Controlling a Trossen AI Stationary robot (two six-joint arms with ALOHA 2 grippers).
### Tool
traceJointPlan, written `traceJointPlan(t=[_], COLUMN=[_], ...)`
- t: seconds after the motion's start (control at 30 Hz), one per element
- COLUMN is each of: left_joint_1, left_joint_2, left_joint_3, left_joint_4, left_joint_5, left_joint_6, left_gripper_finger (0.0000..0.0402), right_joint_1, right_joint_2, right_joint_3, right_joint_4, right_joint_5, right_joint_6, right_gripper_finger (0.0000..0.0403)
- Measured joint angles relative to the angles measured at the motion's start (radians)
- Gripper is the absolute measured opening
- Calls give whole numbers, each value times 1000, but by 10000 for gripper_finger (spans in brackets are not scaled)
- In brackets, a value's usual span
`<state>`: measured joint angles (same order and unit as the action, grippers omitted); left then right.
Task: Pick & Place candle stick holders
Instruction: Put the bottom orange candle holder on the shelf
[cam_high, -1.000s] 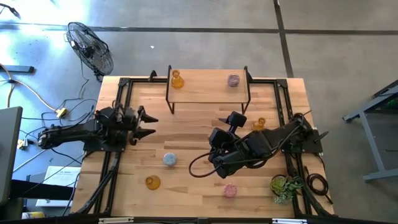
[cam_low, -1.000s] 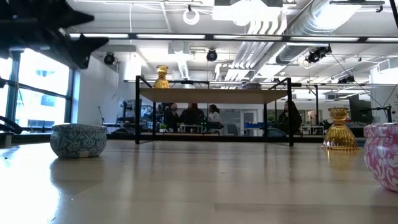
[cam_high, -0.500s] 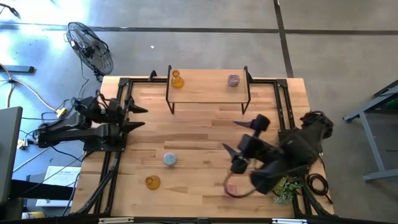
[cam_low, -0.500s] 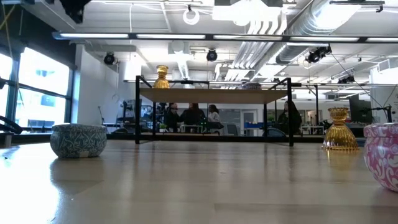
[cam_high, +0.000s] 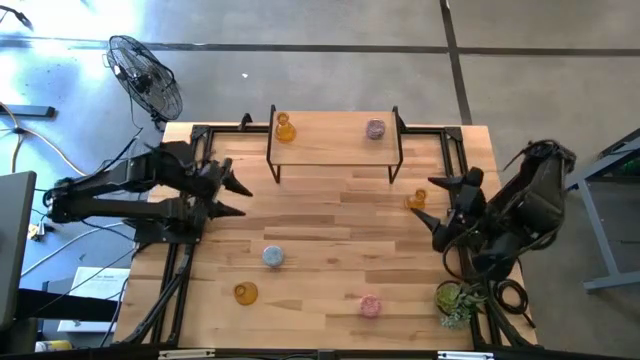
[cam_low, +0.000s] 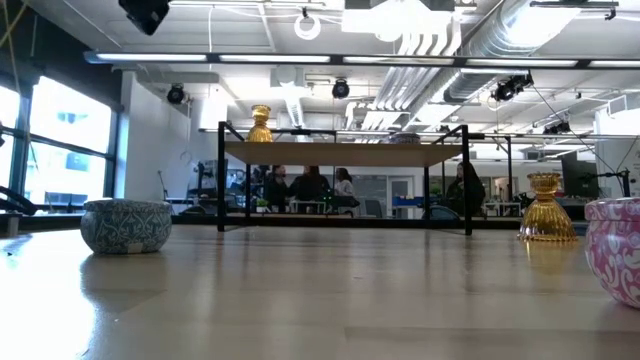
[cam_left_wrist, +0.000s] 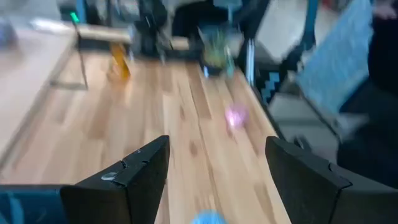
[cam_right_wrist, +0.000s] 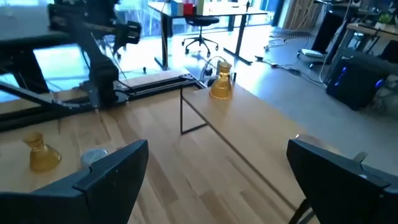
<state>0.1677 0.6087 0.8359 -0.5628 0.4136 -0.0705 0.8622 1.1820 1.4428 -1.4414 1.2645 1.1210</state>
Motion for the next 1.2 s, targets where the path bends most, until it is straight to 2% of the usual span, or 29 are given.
traceJointPlan(t=[0.17,0.4,0.57,0.8,0.97,1.2], left_joint_1=[-96,-273,-417,-591,-657,-731], left_joint_2=[48,100,187,335,403,434], left_joint_3=[36,37,37,37,37,37], left_joint_4=[-111,-109,-68,-6,16,33], left_joint_5=[-4,-214,-318,-416,-475,-478], left_joint_6=[136,153,150,224,173,115], left_gripper_finger=[262,262,262,262,262,262], right_joint_1=[3,2,2,2,2,2], right_joint_2=[-139,-245,-286,-321,-326,-326], right_joint_3=[-271,-467,-557,-630,-649,-687], right_joint_4=[310,722,923,1000,1008,1087], right_joint_5=[5,-21,-49,-50,-54,-98], right_joint_6=[-184,-509,-667,-711,-677,-677], right_gripper_finger=[378,378,378,378,378,378])
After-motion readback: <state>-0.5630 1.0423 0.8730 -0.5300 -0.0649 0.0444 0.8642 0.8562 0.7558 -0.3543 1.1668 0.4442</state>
